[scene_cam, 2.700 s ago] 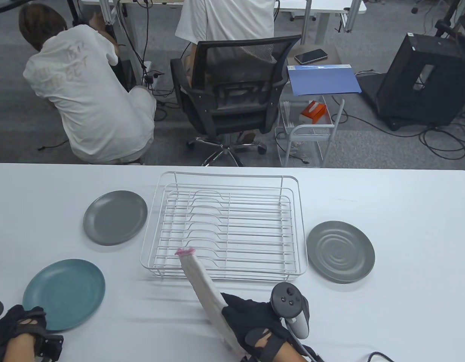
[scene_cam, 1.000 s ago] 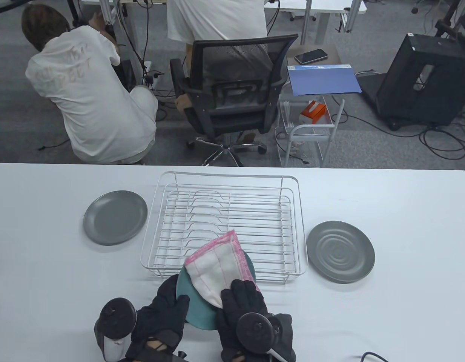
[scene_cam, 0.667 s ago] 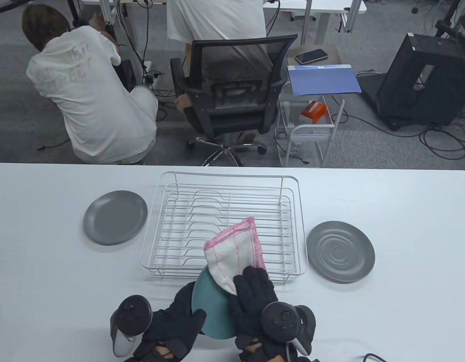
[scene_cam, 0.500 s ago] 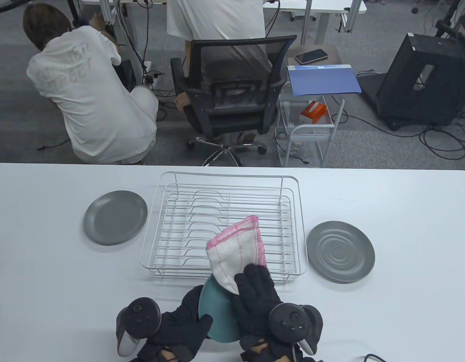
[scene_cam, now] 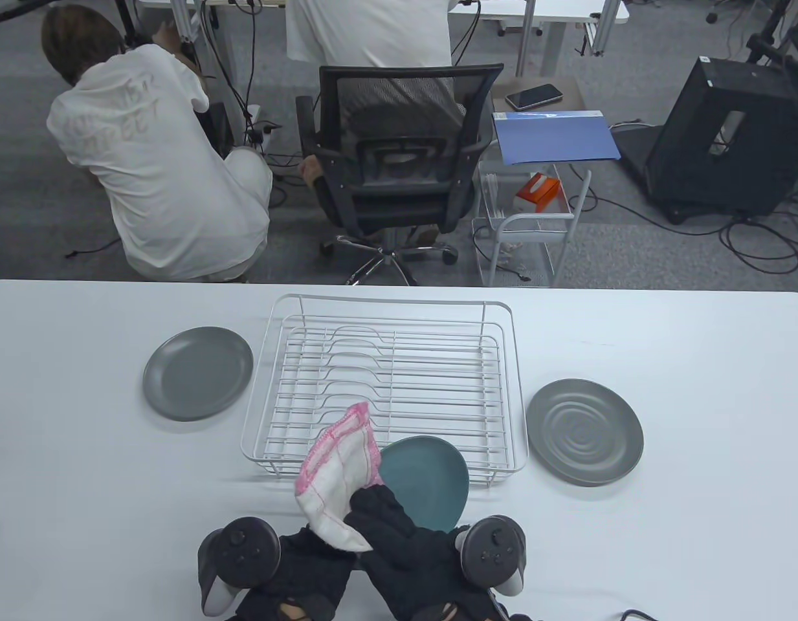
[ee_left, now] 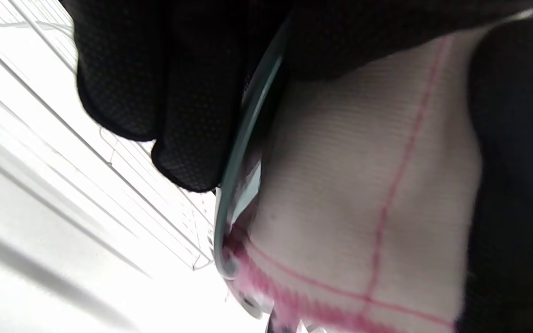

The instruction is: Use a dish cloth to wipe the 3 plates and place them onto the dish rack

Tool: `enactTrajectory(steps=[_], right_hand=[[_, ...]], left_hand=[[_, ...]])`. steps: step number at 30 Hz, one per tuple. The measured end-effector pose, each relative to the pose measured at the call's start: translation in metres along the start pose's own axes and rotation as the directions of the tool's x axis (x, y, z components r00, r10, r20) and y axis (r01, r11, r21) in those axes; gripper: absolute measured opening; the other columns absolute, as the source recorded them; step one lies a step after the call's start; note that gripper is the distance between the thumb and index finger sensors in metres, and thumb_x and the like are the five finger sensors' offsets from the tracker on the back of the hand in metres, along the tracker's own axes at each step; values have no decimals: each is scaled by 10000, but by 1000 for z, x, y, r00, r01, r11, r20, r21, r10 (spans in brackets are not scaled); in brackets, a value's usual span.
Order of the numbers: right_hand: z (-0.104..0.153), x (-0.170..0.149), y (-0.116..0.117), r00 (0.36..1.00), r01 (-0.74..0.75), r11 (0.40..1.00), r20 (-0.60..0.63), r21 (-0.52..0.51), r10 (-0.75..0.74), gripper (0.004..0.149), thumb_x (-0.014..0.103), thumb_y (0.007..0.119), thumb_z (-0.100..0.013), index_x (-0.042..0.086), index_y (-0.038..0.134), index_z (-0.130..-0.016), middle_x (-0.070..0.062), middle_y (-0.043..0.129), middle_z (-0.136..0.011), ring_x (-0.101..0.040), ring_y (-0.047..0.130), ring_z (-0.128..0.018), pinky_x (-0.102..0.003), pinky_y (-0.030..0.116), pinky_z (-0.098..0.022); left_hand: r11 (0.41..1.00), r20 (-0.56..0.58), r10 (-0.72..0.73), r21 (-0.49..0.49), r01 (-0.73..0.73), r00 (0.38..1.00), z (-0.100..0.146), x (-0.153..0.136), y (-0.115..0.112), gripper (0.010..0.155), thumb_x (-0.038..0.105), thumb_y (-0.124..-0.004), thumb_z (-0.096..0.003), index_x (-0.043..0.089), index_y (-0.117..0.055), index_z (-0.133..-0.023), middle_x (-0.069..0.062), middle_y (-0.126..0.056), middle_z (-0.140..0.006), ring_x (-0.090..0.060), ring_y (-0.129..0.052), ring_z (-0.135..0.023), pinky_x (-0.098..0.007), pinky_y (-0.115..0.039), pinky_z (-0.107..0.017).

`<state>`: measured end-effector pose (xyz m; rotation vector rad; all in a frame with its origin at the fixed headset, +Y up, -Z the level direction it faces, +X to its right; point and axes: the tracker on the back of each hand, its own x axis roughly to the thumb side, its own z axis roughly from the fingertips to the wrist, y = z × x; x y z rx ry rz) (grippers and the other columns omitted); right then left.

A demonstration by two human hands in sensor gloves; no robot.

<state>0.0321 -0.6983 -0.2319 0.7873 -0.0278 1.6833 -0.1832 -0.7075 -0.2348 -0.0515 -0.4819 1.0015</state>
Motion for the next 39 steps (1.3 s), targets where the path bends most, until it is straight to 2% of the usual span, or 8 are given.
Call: enactTrajectory(steps=[9,11,16,21,27,32,36,39], right_hand=[[-1,-13,-1,988,86,987,-138,139,-67,524,380,723,-494,66,706,-914,-192,560,-990,-376,457,-891,-605,481,-628],[-1,-16,-3,984,26,982,-175,189,8,524,377,721,-500,58,704,-915,-197,554,-992,-388,448,-896,-582,459,-635],[0,-21,-11,951,-175,968,-223,181,214,522,377,724,-498,55,712,-909,-193,559,-985,-399,448,-894,-584,464,-629],[3,-28,-24,908,-296,952,-287,79,306,523,379,724,-496,56,711,-908,-184,547,-985,-389,425,-893,-604,449,-629],[9,-31,-35,888,-348,932,-355,-98,294,529,376,724,-494,54,698,-913,-182,510,-982,-379,391,-882,-605,433,-626],[13,-22,-42,897,-371,900,-339,-230,284,531,375,725,-492,67,685,-923,-150,473,-995,-344,337,-886,-589,379,-627],[14,-17,-44,934,-312,903,-267,-295,236,538,377,721,-489,80,668,-933,-138,445,-1002,-341,311,-888,-572,352,-626],[13,-11,-40,981,-153,927,-162,-343,102,536,374,729,-483,82,674,-929,-137,450,-999,-345,314,-890,-582,366,-629]], left_hand=[[988,-9,73,136,-71,997,6,-6,16,645,294,-733,-562,286,-334,-1069,-60,-708,-1087,-305,-1094,-625,-502,-865,-539],[984,4,56,168,-56,998,8,-6,21,644,292,-736,-563,292,-339,-1070,-60,-706,-1089,-323,-1088,-632,-512,-859,-541],[983,-1,30,180,-29,1000,9,-7,23,652,294,-749,-553,263,-350,-1068,-83,-716,-1076,-338,-1095,-610,-520,-865,-521],[984,-2,70,163,-69,998,8,-10,23,674,295,-771,-545,243,-355,-1072,-106,-719,-1069,-356,-1100,-590,-531,-870,-502],[996,-7,77,43,-77,997,2,-11,12,705,298,-780,-543,250,-326,-1080,-122,-702,-1071,-357,-1103,-588,-530,-875,-498],[989,-12,141,-51,-141,990,-2,-12,3,712,300,-780,-550,257,-311,-1084,-127,-689,-1077,-358,-1098,-599,-529,-872,-506],[985,-5,120,-121,-120,993,-5,-9,-5,722,301,-781,-552,255,-296,-1085,-125,-679,-1084,-346,-1099,-602,-519,-874,-512],[979,-3,138,-150,-137,990,-6,-8,-9,724,301,-776,-554,258,-287,-1086,-114,-679,-1091,-326,-1104,-599,-506,-880,-513]])
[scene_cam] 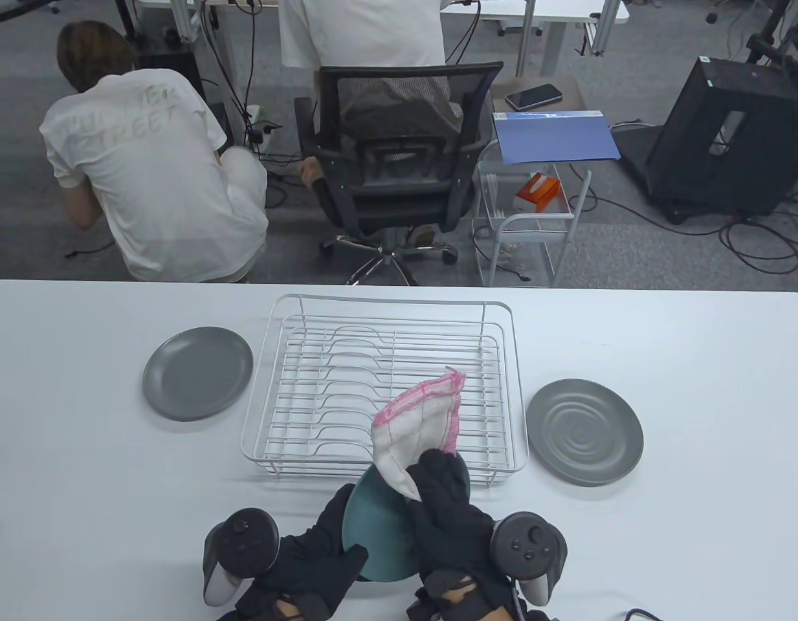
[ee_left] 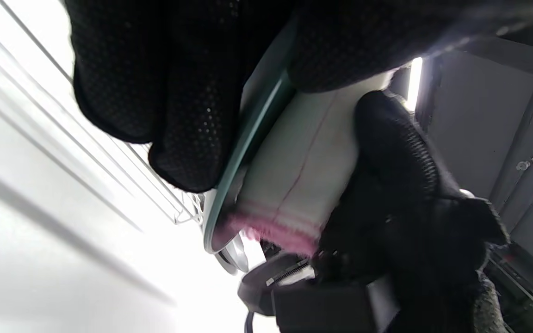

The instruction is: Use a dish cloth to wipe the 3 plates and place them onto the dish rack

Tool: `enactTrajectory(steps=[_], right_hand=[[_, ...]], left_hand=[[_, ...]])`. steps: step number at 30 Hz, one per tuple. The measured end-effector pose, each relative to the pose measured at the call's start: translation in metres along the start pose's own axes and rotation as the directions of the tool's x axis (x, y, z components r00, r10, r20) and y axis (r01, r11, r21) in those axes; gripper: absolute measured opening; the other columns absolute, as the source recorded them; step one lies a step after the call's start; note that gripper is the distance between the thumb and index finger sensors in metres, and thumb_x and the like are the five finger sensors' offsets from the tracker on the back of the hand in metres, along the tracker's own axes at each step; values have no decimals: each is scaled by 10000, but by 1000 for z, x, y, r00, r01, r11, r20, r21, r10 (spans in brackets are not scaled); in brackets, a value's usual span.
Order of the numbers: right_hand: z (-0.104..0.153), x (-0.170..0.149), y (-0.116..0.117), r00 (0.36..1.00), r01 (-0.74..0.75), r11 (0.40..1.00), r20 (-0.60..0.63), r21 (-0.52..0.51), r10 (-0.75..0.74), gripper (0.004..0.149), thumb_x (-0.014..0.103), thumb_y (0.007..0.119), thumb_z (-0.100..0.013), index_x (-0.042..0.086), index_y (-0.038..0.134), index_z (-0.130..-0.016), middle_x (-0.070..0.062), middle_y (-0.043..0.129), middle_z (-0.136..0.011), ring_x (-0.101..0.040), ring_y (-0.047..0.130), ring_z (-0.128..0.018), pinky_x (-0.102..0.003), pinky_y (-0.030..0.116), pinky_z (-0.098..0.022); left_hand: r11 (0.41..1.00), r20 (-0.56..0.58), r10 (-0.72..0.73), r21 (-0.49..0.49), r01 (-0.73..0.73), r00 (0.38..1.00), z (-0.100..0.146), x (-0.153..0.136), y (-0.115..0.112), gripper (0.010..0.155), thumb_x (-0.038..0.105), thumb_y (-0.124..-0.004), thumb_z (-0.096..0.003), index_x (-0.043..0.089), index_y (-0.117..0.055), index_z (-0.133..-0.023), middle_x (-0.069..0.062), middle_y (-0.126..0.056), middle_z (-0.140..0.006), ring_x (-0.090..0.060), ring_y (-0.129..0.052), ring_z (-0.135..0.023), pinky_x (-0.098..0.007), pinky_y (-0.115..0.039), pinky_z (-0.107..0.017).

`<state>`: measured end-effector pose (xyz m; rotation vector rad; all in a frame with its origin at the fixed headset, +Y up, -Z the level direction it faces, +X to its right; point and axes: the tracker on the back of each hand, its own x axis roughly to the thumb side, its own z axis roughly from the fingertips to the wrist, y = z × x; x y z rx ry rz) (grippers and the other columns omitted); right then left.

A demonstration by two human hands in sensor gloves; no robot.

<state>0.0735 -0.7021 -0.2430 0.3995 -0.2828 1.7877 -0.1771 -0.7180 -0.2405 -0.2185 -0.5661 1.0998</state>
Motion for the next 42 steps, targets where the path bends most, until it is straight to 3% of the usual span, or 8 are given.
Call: enactTrajectory(steps=[2,8,12,20,23,26,30,42], right_hand=[[1,6,3,997,52,999,49,15,-53,536,374,731,-481,84,679,-928,-132,457,-1002,-344,318,-898,-576,361,-633],[2,15,24,977,69,974,182,215,-110,532,381,727,-481,97,684,-930,-126,470,-1012,-338,331,-915,-551,359,-642],[3,11,40,971,129,926,143,354,-190,533,378,725,-483,95,679,-933,-127,468,-1016,-332,325,-918,-547,353,-646],[-1,-9,43,944,320,832,-81,452,-319,527,391,713,-499,95,681,-934,-128,508,-1019,-314,364,-923,-565,399,-651],[-2,-13,41,960,278,842,-106,463,-258,524,385,718,-500,82,693,-927,-139,525,-1013,-323,380,-919,-553,398,-651],[-4,-14,38,996,87,862,-60,500,-65,524,390,713,-504,83,692,-929,-135,523,-1012,-329,375,-922,-539,390,-651],[-6,-16,29,991,-96,878,-42,469,131,525,389,714,-503,81,695,-928,-131,516,-1013,-351,363,-922,-552,382,-647],[-6,-23,12,949,-275,928,-82,249,304,532,391,720,-499,84,680,-931,-117,470,-1012,-318,291,-910,-588,312,-639]], left_hand=[[999,12,-32,-7,32,999,0,2,-1,722,297,-770,-557,269,-280,-1087,-103,-672,-1099,-325,-1100,-607,-505,-877,-518],[996,12,-82,25,82,997,1,4,-2,722,302,-754,-564,289,-258,-1088,-77,-645,-1121,-317,-1089,-640,-500,-869,-540],[993,-7,-81,88,81,997,4,3,3,718,295,-748,-565,299,-257,-1089,-69,-636,-1127,-324,-1081,-654,-506,-861,-551],[978,-16,-9,206,12,1000,11,0,16,723,293,-742,-563,344,-250,-1090,-44,-610,-1145,-335,-1059,-702,-516,-845,-577],[969,-11,4,247,-2,1000,14,-1,21,709,294,-744,-565,350,-271,-1090,-45,-614,-1144,-349,-1055,-702,-525,-840,-576],[962,-19,-24,273,28,1000,15,-1,22,707,296,-746,-564,339,-276,-1091,-53,-621,-1139,-357,-1056,-697,-529,-841,-572],[958,-19,-11,287,17,1000,16,-2,25,706,301,-748,-565,312,-276,-1090,-71,-626,-1131,-353,-1064,-680,-526,-847,-560],[975,-5,-3,221,4,1000,12,-2,23,703,296,-776,-551,199,-321,-1077,-173,-689,-1066,-361,-1105,-579,-526,-880,-493]])
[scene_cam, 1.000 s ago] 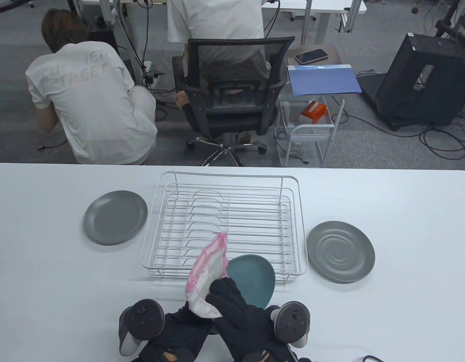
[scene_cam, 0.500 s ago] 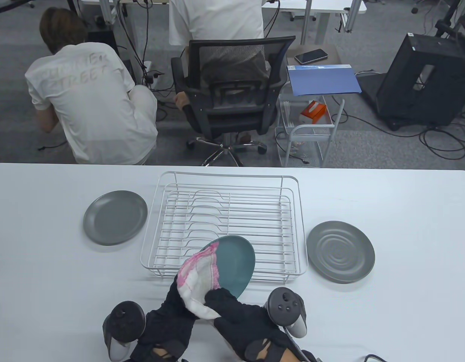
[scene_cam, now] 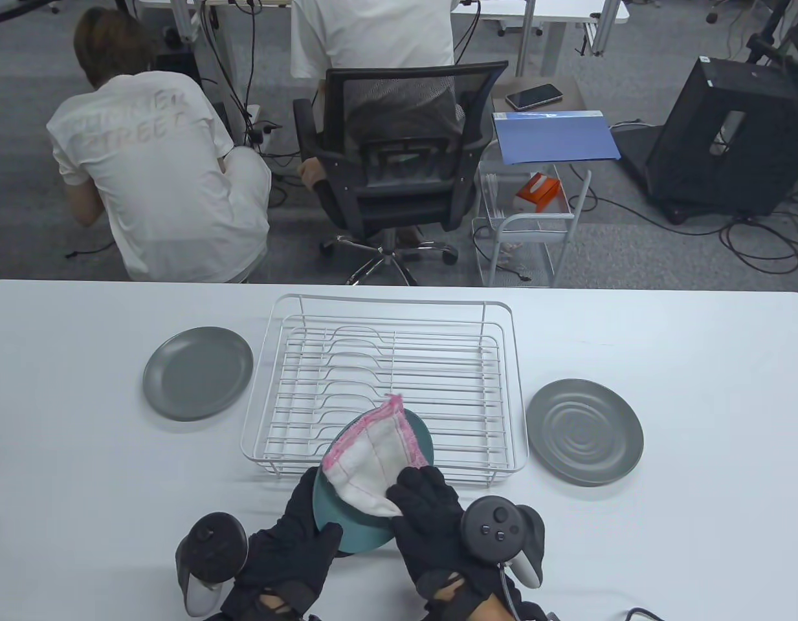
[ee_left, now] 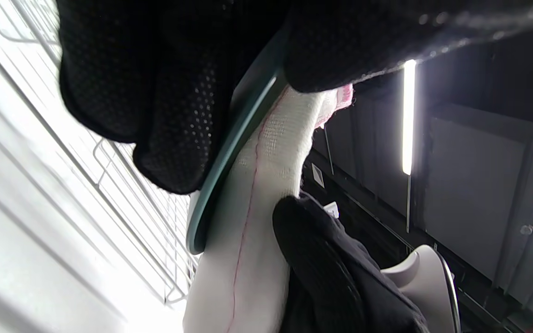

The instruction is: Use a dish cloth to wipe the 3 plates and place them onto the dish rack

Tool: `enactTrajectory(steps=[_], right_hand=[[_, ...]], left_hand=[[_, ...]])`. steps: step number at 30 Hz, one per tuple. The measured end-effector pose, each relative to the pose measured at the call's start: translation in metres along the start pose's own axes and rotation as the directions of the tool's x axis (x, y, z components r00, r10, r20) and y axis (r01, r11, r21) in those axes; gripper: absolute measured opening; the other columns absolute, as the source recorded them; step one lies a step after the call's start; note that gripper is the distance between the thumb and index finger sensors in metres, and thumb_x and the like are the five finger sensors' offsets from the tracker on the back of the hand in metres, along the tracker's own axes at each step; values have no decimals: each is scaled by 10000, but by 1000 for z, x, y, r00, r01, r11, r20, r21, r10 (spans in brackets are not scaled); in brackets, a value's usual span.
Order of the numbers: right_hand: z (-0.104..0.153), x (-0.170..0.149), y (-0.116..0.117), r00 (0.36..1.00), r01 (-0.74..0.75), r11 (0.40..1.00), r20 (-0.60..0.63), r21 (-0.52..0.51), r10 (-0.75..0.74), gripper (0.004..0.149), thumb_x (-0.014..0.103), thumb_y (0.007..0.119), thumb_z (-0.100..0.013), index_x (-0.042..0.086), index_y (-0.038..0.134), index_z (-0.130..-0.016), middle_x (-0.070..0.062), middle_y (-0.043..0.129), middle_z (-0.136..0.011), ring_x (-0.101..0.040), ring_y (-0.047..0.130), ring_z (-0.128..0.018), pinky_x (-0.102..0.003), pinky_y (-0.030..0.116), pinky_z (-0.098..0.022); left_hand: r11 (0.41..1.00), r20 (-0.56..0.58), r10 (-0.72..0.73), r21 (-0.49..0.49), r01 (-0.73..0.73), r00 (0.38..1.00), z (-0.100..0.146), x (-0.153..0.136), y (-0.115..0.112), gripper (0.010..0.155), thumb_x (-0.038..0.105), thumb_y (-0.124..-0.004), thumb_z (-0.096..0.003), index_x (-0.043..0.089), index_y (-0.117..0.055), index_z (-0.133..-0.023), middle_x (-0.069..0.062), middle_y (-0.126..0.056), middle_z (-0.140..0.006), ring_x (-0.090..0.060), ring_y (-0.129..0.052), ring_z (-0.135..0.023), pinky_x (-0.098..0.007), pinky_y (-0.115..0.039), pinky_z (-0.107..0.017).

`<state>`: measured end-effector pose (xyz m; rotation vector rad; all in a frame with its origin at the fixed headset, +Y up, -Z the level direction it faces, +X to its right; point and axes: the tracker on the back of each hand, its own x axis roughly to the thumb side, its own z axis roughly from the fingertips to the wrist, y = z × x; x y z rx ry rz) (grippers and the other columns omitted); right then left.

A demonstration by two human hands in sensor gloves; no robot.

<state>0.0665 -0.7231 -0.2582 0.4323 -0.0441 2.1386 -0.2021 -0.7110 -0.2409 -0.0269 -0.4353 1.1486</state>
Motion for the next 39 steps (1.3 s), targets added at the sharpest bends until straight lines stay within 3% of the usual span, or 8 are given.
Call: enactTrajectory(steps=[6,11,15,19,23,32,39], right_hand=[[5,6,-14,998,42,978,53,-205,-32,529,383,727,-491,99,670,-934,-84,436,-1023,-278,226,-909,-605,214,-614],[12,19,-29,990,29,956,137,-293,12,522,381,731,-484,102,692,-924,-84,464,-1019,-299,251,-912,-615,241,-618],[16,19,-39,972,209,918,175,-336,-157,518,376,739,-476,87,716,-904,-126,517,-1003,-357,324,-911,-633,297,-620],[19,12,-49,890,456,811,194,-367,-412,517,370,742,-472,68,727,-891,-160,542,-988,-414,377,-901,-644,324,-619],[19,6,-51,820,572,738,222,-358,-528,517,372,736,-473,63,724,-888,-175,556,-982,-442,414,-897,-657,332,-616],[13,-5,-39,799,600,733,183,-321,-573,519,374,731,-475,57,721,-886,-190,561,-978,-457,425,-894,-665,343,-615],[10,-14,-36,818,573,755,161,-319,-552,519,373,730,-476,50,723,-881,-201,573,-972,-467,431,-891,-668,341,-613]], left_hand=[[993,19,36,-117,-34,999,-4,1,-9,707,298,-771,-548,177,-314,-1075,-178,-696,-1060,-344,-1117,-563,-512,-889,-487],[987,22,17,-158,-14,1000,-7,1,-14,697,302,-757,-555,219,-310,-1083,-123,-703,-1077,-310,-1116,-579,-493,-888,-507],[999,-23,-1,-51,0,1000,-6,-5,-10,667,280,-785,-545,249,-392,-1083,-84,-767,-1053,-312,-1129,-540,-502,-896,-480],[998,-66,-34,51,37,997,-3,-12,0,621,267,-798,-537,301,-481,-1070,-48,-830,-1013,-303,-1140,-513,-501,-903,-465],[991,-70,-36,124,45,997,-1,-15,10,595,270,-797,-542,337,-516,-1062,-52,-843,-1000,-306,-1134,-525,-506,-897,-473],[954,-72,-10,298,32,997,7,-22,41,563,275,-820,-535,381,-589,-1037,-81,-892,-947,-325,-1130,-534,-520,-891,-473],[912,-86,-110,389,135,990,3,-6,76,543,282,-829,-537,404,-623,-1024,-75,-917,-925,-333,-1127,-553,-525,-886,-485]])
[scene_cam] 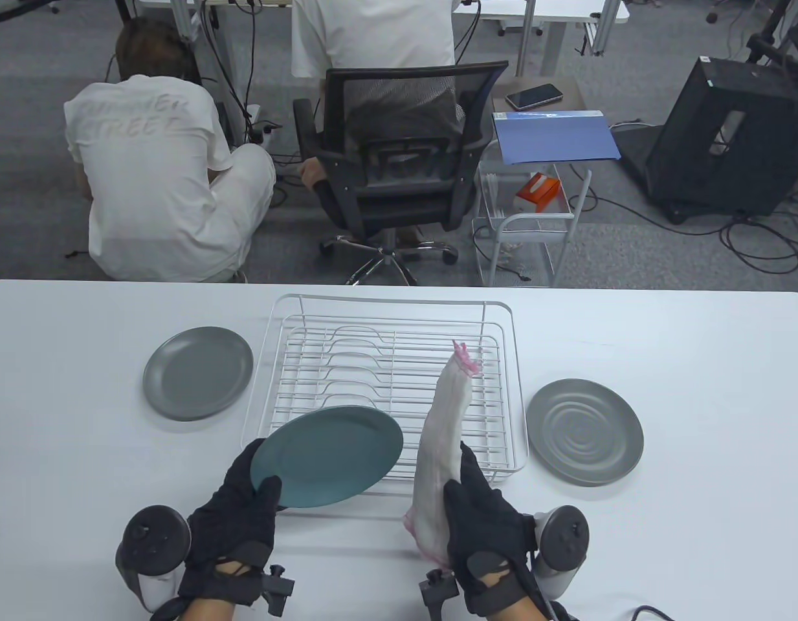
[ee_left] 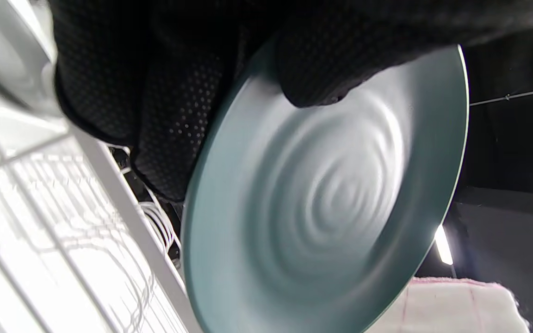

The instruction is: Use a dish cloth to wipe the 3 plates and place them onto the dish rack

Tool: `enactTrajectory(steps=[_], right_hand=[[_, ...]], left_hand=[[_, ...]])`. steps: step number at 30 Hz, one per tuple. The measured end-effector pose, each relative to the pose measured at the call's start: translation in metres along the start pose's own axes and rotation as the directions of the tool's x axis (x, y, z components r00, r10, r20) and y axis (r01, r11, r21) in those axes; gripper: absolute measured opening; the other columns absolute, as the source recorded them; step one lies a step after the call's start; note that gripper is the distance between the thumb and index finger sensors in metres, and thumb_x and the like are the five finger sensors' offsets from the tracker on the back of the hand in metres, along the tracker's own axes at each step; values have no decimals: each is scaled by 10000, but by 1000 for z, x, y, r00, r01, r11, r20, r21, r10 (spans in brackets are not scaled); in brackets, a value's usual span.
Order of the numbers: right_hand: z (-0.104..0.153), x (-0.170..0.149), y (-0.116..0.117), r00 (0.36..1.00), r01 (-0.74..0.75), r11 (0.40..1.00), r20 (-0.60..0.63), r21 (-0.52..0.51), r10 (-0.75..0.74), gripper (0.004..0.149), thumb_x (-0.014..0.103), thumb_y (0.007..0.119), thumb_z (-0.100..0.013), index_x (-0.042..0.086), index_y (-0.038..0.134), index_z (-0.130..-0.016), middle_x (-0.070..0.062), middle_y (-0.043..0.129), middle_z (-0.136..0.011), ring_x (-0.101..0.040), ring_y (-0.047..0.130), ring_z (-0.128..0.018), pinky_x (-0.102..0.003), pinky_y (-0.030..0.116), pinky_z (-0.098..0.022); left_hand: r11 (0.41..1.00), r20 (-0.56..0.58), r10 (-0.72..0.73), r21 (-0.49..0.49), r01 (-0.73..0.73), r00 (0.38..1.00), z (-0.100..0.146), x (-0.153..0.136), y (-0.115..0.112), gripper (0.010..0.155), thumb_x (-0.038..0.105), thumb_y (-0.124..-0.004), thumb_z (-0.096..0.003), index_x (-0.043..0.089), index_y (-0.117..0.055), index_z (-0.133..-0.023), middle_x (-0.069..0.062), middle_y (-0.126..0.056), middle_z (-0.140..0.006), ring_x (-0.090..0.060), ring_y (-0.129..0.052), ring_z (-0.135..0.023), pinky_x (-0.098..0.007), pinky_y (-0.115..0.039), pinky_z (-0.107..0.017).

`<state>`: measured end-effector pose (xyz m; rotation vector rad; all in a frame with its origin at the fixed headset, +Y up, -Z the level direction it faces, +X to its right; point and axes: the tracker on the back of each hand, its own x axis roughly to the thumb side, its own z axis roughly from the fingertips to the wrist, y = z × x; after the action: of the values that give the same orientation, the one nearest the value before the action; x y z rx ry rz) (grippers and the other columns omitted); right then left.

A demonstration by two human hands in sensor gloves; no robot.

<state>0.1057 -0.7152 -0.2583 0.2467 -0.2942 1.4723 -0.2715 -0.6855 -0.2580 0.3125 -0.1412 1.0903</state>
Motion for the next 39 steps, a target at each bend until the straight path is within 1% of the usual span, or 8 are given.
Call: enactTrajectory(steps=[7,9,12,15,18,24,30,39], right_hand=[[1,0,2,997,63,998,-39,6,-63,521,365,733,-474,38,724,-880,-214,571,-969,-479,426,-885,-662,338,-614],[0,1,-1,999,45,999,-30,-10,-45,521,366,731,-476,40,722,-881,-213,570,-969,-478,424,-886,-659,340,-615],[0,0,-5,998,48,998,-42,-40,-49,522,366,728,-477,38,717,-882,-216,567,-968,-481,423,-883,-653,339,-616],[0,-2,-5,997,57,997,-54,-46,-59,523,363,729,-477,32,716,-882,-220,564,-968,-484,419,-882,-652,335,-616],[1,-3,-2,998,40,999,-57,-30,-42,522,363,728,-477,33,716,-881,-222,564,-967,-486,422,-881,-651,335,-616],[1,-3,-2,998,30,999,-49,-19,-31,522,363,729,-477,31,717,-880,-224,566,-967,-488,421,-880,-652,332,-616],[1,-4,-2,998,21,1000,-57,-19,-22,523,363,728,-477,30,716,-880,-226,566,-965,-491,421,-879,-653,330,-615],[1,-4,-3,998,10,1000,-58,-18,-11,522,363,728,-477,30,717,-879,-227,568,-966,-492,423,-879,-654,329,-614]], left_hand=[[988,28,-150,47,149,988,-39,26,39,526,286,-818,-550,440,-629,-1017,-52,-909,-941,-348,-1101,-606,-537,-860,-521],[971,54,-229,80,225,972,-61,41,49,522,286,-822,-549,444,-641,-1011,-49,-908,-945,-350,-1096,-620,-540,-855,-529],[942,64,-324,117,316,944,-89,54,54,513,290,-826,-542,452,-658,-999,-46,-916,-938,-352,-1093,-633,-542,-853,-535],[905,49,-419,97,414,907,-115,56,45,508,291,-823,-542,449,-662,-998,-44,-916,-939,-355,-1088,-647,-546,-844,-545],[861,18,-508,48,507,861,-139,47,29,503,294,-823,-537,455,-675,-989,-32,-922,-938,-348,-1082,-666,-546,-837,-559],[814,-38,-581,-39,580,813,-172,24,1,499,291,-819,-531,454,-689,-984,-24,-928,-939,-347,-1072,-689,-549,-822,-576],[780,-57,-624,-104,617,779,-196,16,-20,506,292,-804,-528,462,-686,-990,-5,-921,-956,-343,-1051,-732,-549,-802,-605],[711,-27,-693,-192,676,721,-215,15,-48,504,298,-796,-534,484,-685,-989,19,-905,-982,-334,-1020,-790,-544,-772,-647]])
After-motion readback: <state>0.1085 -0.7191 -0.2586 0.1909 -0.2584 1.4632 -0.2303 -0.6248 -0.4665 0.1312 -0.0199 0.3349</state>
